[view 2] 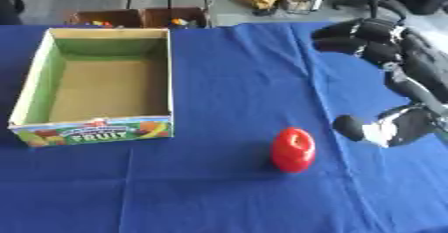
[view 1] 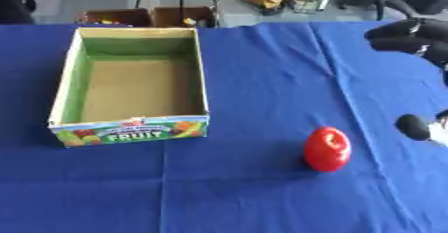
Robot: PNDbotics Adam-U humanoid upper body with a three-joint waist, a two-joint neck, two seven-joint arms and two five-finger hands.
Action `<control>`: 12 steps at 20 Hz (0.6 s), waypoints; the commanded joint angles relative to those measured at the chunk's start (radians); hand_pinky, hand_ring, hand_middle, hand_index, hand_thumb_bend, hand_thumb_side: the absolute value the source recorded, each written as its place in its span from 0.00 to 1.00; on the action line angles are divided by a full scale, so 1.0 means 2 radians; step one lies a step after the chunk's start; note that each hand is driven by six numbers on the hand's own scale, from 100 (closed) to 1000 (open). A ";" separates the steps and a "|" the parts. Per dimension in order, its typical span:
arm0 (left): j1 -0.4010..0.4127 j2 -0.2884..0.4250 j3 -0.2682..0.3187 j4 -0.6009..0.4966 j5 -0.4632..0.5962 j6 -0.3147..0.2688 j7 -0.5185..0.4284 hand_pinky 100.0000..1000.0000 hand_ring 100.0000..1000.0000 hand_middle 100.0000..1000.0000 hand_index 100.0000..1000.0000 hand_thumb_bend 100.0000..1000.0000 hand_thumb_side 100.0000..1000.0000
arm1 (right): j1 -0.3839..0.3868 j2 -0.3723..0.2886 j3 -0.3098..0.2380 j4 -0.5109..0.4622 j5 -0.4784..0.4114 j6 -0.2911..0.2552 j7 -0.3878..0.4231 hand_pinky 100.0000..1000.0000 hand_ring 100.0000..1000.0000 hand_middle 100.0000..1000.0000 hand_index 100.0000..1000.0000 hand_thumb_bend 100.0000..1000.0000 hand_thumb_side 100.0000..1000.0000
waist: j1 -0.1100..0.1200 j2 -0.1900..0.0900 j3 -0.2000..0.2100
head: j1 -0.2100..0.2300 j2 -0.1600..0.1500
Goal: Pick up objects on the table and place them in the box.
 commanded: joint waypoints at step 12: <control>-0.004 0.000 -0.003 -0.010 0.003 0.004 -0.005 0.68 0.66 0.74 0.90 0.00 0.93 | -0.053 -0.008 0.037 0.057 0.031 0.034 0.101 0.53 0.63 0.74 0.93 0.59 1.00 | 0.000 -0.009 0.004 | -0.008 -0.009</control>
